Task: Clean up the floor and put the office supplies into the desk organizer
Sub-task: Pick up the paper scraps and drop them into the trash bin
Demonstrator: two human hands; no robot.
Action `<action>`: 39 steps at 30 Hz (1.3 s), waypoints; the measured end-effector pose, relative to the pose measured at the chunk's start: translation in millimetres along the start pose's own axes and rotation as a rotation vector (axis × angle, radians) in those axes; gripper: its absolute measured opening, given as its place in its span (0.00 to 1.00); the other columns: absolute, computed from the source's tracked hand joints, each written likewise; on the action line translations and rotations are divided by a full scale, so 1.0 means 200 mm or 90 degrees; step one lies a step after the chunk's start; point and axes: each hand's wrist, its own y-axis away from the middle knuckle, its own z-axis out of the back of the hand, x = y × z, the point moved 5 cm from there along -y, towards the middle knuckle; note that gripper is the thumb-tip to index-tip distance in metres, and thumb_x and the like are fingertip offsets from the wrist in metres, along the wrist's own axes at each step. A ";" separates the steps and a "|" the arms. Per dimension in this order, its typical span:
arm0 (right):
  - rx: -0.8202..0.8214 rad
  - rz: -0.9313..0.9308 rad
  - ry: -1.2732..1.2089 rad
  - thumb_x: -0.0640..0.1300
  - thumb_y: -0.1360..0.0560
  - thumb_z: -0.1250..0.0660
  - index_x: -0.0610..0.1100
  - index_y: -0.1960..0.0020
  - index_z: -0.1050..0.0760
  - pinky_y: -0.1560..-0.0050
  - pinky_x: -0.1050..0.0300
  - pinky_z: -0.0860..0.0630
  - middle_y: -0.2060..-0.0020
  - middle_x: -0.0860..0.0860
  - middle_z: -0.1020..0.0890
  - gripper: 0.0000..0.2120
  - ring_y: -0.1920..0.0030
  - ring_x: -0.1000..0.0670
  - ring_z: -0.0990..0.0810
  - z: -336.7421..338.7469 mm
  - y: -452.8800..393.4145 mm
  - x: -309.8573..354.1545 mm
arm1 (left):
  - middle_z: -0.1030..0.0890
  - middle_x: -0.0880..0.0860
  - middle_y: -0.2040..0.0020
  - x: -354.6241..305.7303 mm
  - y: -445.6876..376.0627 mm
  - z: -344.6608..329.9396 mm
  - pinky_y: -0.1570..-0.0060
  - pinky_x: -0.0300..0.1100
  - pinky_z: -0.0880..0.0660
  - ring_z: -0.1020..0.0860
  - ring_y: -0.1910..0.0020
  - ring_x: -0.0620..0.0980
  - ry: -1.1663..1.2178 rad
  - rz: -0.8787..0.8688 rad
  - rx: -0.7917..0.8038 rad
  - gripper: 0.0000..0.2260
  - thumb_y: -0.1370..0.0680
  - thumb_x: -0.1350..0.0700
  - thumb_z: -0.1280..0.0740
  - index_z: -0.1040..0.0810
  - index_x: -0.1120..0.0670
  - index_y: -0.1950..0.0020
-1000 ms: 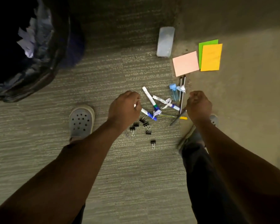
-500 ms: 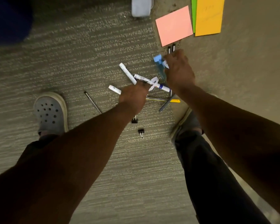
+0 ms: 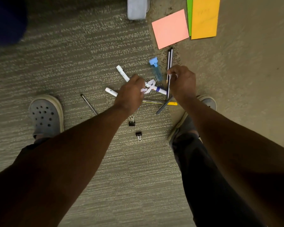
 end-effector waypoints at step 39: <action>0.201 -0.330 -0.678 0.31 0.21 0.49 0.40 0.52 0.22 0.70 0.60 0.30 0.64 0.47 0.28 0.17 0.67 0.53 0.30 0.34 0.18 1.13 | 0.30 0.45 0.79 0.03 0.32 1.27 0.74 0.35 0.38 0.32 0.79 0.43 0.464 0.401 -0.244 0.17 0.26 0.62 0.41 0.29 0.52 0.75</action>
